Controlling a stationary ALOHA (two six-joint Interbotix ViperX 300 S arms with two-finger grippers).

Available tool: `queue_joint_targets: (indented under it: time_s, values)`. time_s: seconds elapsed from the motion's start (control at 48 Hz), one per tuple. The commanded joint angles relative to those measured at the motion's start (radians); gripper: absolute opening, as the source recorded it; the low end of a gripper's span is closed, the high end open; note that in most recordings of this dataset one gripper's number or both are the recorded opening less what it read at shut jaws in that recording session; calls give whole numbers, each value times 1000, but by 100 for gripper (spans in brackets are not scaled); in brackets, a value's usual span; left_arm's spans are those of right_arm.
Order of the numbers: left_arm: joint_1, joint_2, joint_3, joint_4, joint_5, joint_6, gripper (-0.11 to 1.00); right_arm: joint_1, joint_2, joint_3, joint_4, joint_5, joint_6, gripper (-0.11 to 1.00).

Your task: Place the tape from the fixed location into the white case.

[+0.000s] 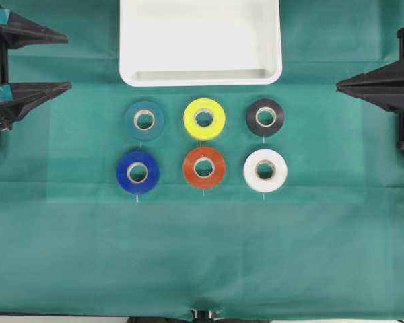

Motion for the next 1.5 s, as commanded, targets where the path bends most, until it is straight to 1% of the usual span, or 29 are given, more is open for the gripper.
queue_joint_targets:
  time_s: [0.0,0.208,0.313,0.459,0.709,0.959,1.188,1.376,1.48]
  values:
    - [3,8,-26,-2,-5,-2,92,-2,6,-28,0,-5,0,0]
    - [3,40,-32,-2,-18,-2,92,-2,6,-29,-2,-5,0,0]
    - [5,107,-51,-2,-44,-2,92,-2,8,-28,-2,-5,-2,0]
    - [3,232,-92,-2,-117,-2,92,-2,8,-29,-2,-5,-2,0]
    - [-6,428,-207,-2,-184,0,92,-2,8,-28,-2,-3,-2,0]
    - [-17,607,-359,0,-187,9,92,-2,12,-26,-3,-5,-3,0]
    - [-20,716,-486,2,-181,12,92,-2,12,-26,-3,3,-3,0]
    - [-20,767,-549,2,-146,12,92,-2,14,-26,-3,14,-3,0]
    - [-20,779,-568,2,-132,12,92,-2,14,-26,-3,14,-3,0]
